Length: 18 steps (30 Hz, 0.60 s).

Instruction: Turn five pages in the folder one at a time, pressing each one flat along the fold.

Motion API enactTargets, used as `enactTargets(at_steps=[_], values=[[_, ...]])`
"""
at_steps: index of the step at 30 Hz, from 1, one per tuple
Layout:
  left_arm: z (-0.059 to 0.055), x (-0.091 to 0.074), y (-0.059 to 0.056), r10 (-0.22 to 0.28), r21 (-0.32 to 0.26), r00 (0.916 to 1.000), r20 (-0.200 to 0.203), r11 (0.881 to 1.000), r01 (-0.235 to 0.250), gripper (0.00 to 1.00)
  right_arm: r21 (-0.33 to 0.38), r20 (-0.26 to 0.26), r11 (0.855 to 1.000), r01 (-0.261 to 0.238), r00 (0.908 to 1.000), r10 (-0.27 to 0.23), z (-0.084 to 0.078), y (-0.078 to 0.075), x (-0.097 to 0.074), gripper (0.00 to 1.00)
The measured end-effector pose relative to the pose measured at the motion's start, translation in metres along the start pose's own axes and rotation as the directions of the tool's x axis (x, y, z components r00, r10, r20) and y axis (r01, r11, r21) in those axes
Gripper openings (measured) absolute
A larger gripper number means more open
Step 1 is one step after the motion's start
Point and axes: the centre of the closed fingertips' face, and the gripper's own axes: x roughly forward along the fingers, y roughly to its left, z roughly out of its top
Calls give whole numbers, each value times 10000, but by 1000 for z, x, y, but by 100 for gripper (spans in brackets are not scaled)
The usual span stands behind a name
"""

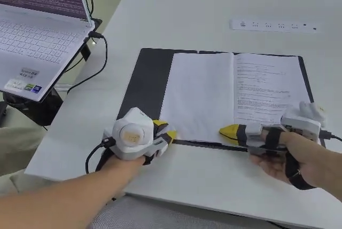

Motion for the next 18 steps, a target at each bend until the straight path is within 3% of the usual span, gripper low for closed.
enactTargets(at_steps=[10, 16, 18], values=[[-1, 0, 1, 10, -44, 10000, -26, 10000, -11, 16, 483, -369, 9986, -224, 9990, 242, -43, 1, -7, 0], [-1, 0, 2, 39, -185, 9999, -126, 9998, -42, 16, 281, -244, 9986, -454, 9986, 461, -60, 21, -15, 0], [-1, 0, 2, 47, -218, 9998, -213, 9997, -52, 16, 64, 36, 9984, -566, 9984, 565, -60, 31, -21, 0]])
